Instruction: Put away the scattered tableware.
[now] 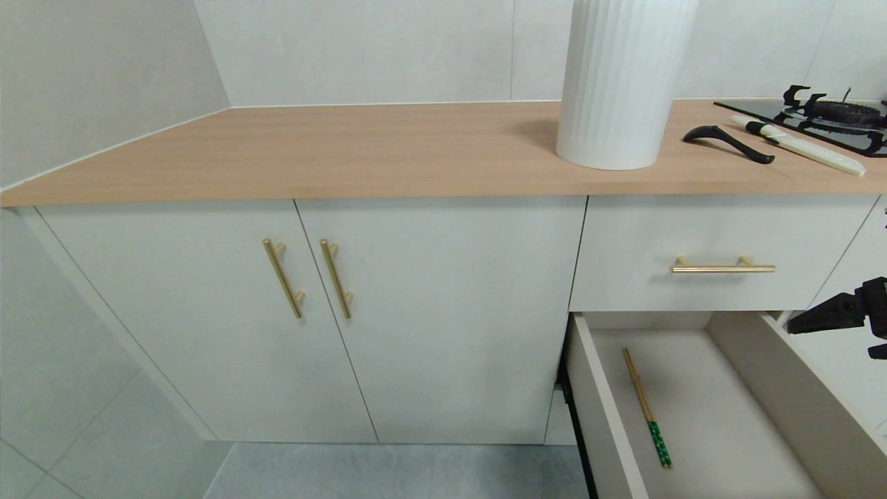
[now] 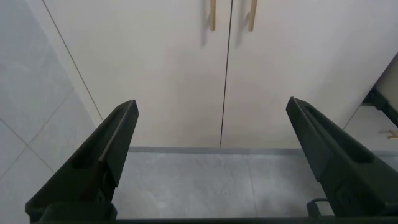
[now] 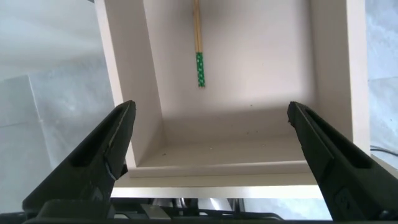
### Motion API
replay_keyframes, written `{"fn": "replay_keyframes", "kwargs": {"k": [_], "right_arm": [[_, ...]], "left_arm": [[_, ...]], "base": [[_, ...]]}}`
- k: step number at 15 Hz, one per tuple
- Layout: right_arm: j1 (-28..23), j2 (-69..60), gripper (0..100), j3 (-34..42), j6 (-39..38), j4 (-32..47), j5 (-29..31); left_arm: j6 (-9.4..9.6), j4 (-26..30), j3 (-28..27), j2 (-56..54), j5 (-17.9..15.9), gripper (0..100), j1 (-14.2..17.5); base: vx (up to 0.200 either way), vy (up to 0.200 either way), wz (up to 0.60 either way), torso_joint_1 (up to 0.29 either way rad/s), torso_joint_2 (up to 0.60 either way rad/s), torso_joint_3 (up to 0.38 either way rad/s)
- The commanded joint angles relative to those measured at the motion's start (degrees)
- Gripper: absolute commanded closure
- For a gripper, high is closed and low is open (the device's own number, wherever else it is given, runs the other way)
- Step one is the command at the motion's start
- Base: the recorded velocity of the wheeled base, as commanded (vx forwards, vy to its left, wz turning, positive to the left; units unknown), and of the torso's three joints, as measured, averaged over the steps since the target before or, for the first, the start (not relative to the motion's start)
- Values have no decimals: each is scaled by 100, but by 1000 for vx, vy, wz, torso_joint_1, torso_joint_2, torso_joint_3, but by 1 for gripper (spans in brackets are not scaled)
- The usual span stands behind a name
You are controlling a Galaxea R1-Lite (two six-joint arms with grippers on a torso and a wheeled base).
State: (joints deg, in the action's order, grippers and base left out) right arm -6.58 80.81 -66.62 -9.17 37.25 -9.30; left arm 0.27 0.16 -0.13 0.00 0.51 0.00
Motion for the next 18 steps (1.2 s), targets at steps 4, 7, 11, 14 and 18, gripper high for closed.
{"fn": "replay_keyframes", "kwargs": {"k": [4,7,11,14,18], "right_arm": [[-1,-109,0,0,38,1,25],[-1,-109,0,0,38,1,25],[-1,-127,0,35,64,1,25],[-1,-127,0,35,73,1,25],[25,-92,0,193,143,-386,25]], "left_arm": [[0,2,-4,9,2,0,0],[0,2,5,9,2,0,0],[0,2,5,9,2,0,0],[0,2,-4,9,2,0,0],[0,2,-4,0,2,0,0]], "base": [[0,0,0,36,-171,-148],[0,0,0,113,-349,-318],[0,0,0,131,-520,-300],[0,0,0,167,-468,-295],[0,0,0,190,-476,-288]]}}
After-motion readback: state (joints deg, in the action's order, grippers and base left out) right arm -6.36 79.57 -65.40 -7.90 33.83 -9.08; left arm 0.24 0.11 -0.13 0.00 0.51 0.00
